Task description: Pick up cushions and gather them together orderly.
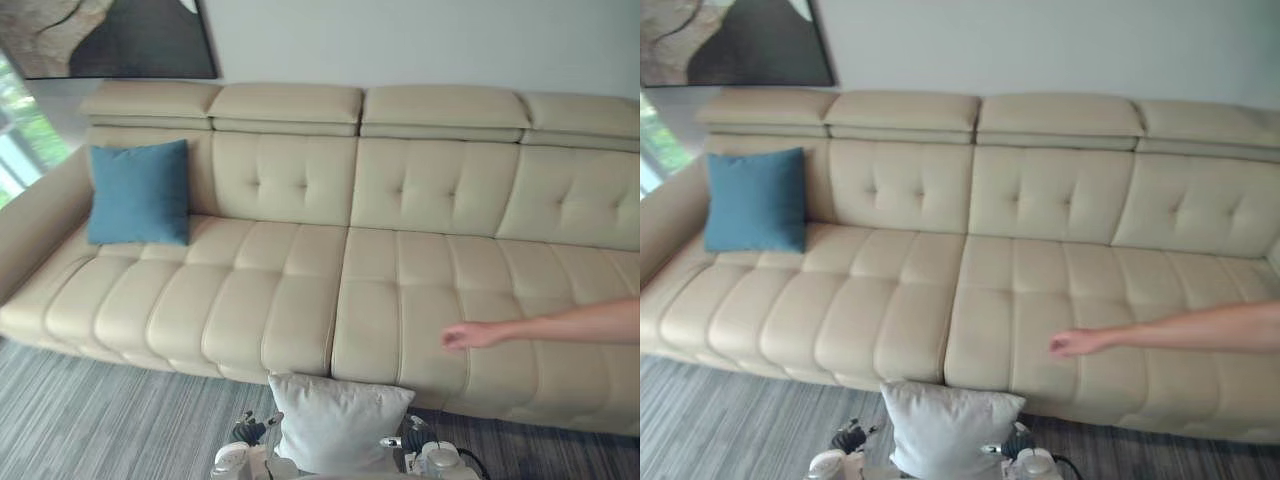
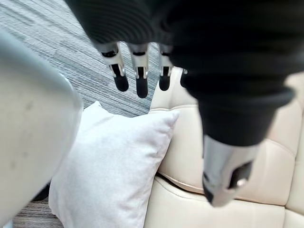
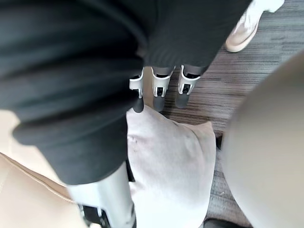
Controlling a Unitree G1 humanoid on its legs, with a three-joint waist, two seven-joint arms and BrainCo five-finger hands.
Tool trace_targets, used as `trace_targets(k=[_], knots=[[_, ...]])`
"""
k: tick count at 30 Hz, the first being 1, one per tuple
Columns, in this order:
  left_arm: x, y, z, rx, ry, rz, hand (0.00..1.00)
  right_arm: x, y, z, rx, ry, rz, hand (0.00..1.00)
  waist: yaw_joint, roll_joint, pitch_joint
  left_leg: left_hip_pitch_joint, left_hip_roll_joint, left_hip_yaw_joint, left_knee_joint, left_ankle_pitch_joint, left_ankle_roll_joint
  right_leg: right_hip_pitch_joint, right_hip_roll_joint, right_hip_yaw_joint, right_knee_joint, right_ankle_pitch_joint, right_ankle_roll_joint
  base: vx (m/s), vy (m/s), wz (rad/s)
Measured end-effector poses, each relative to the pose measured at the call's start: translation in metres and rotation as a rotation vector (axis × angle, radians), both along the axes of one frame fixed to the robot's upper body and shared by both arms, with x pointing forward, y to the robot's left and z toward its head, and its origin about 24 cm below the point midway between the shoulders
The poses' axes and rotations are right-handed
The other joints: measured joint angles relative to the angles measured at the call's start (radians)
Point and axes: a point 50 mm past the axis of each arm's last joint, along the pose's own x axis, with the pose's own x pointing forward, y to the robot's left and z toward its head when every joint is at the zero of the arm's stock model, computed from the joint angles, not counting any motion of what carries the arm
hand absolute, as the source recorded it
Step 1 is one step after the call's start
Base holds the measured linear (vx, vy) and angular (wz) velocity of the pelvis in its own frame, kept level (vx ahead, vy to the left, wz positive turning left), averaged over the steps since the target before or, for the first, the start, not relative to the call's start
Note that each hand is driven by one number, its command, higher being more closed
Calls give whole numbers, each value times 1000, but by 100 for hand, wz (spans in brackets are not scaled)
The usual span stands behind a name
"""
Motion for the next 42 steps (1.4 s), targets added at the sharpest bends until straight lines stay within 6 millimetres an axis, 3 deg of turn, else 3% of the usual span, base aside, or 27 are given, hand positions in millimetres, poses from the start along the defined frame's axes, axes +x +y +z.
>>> trace_targets(k=[5,8,11,12,13,14,16,20,22,28,35,38,42], knots=[[3,-7,0,-4,5,-33,0,1,-1,0,-14,-3,-13,0,1,14,3,43,-31,46,-42,10,18,8,-26,22,-9,11,20,105,79,-21],[15,-10,3,8,-22,-25,0,14,-7,5,-40,-38,-44,0,5,34,48,-2,-21,44,16,9,18,-67,-18,12,102,7,24,8,-17,-5],[47,-12,18,13,-127,0,0,42,-27,18,-78,-135,-142,0,5,38,126,-191,-8,20,218,-7,31,-252,-18,-5,297,-8,42,-138,-28,4],[60,-9,25,20,-172,23,0,59,-34,28,-85,-197,-185,0,7,37,159,-262,2,19,297,-20,37,-317,-15,-8,362,-16,37,-155,-19,-2],[65,-8,28,24,-190,33,0,63,-36,31,-87,-214,-202,0,8,35,170,-282,5,19,321,-24,36,-335,-14,-8,384,-20,32,-169,-11,-8],[85,-2,41,34,-263,75,0,79,-46,42,-105,-284,-261,0,6,32,217,-359,14,15,415,-51,43,-409,-11,-11,464,-43,34,-137,-11,-5],[105,3,56,36,-343,116,0,97,-56,57,-109,-363,-318,0,4,34,259,-441,17,-5,493,-82,43,-484,-7,-15,534,-69,35,-199,-15,-2],[140,12,87,49,-488,173,0,126,-61,80,-105,-474,-376,0,3,35,314,-579,23,-20,584,-134,54,-600,-5,-28,595,-125,31,-240,4,4],[157,17,104,34,-560,225,0,147,-58,97,-69,-544,-420,0,4,35,343,-708,31,-34,668,-171,54,-724,-5,-36,669,-152,29,-333,-1,2],[164,23,114,24,-597,298,0,173,-43,120,-24,-630,-421,0,5,34,369,-850,54,-35,716,-152,49,-855,3,-42,695,-122,31,-225,-17,-3],[190,17,145,22,-716,265,0,198,-38,150,-1,-741,-416,0,6,34,411,-941,66,-35,758,-128,61,-940,8,-42,727,-88,32,-51,-8,-3],[199,10,159,25,-765,224,0,203,-36,160,6,-786,-407,0,6,35,422,-937,67,-36,761,-128,61,-938,9,-43,733,-89,32,0,-25,0],[200,4,159,22,-769,194,0,200,-32,158,-3,-790,-373,0,6,34,422,-922,69,-33,753,-128,61,-926,10,-43,725,-89,32,-7,-52,-2]])
